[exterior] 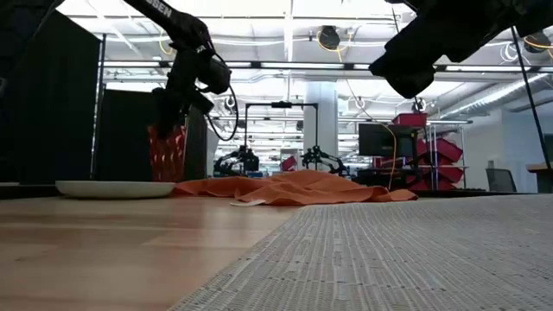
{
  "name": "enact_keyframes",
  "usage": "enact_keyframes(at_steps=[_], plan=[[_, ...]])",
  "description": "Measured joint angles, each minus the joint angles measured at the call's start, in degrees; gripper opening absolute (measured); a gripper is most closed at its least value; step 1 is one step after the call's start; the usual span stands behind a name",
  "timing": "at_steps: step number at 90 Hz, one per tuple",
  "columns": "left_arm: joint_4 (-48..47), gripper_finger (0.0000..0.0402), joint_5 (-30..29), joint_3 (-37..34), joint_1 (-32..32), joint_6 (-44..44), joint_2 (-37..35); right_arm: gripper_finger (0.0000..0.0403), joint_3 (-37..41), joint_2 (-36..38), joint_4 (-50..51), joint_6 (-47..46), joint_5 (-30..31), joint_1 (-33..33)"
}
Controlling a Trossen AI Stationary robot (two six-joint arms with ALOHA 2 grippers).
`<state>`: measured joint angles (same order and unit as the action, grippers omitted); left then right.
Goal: Set table place
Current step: Move the brown cup, then fold the orange napkin
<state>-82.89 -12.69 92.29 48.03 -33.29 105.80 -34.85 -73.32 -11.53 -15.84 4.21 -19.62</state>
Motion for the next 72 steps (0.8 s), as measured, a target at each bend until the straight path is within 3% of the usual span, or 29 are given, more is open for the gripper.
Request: enact_keyframes(at_steps=[31,72], plan=[[-0.18,0.0003,2.04,0.0,0.01,1.06,0.0,0.0132,0.0,0.0,-0.11,-0.07,0.0,0.0],[-0.45,0.0063,0.69,0.0,-0.04,2.5,0.0,0.0132,0.02,0.0,-0.28,-0.2,0.02,0.0]])
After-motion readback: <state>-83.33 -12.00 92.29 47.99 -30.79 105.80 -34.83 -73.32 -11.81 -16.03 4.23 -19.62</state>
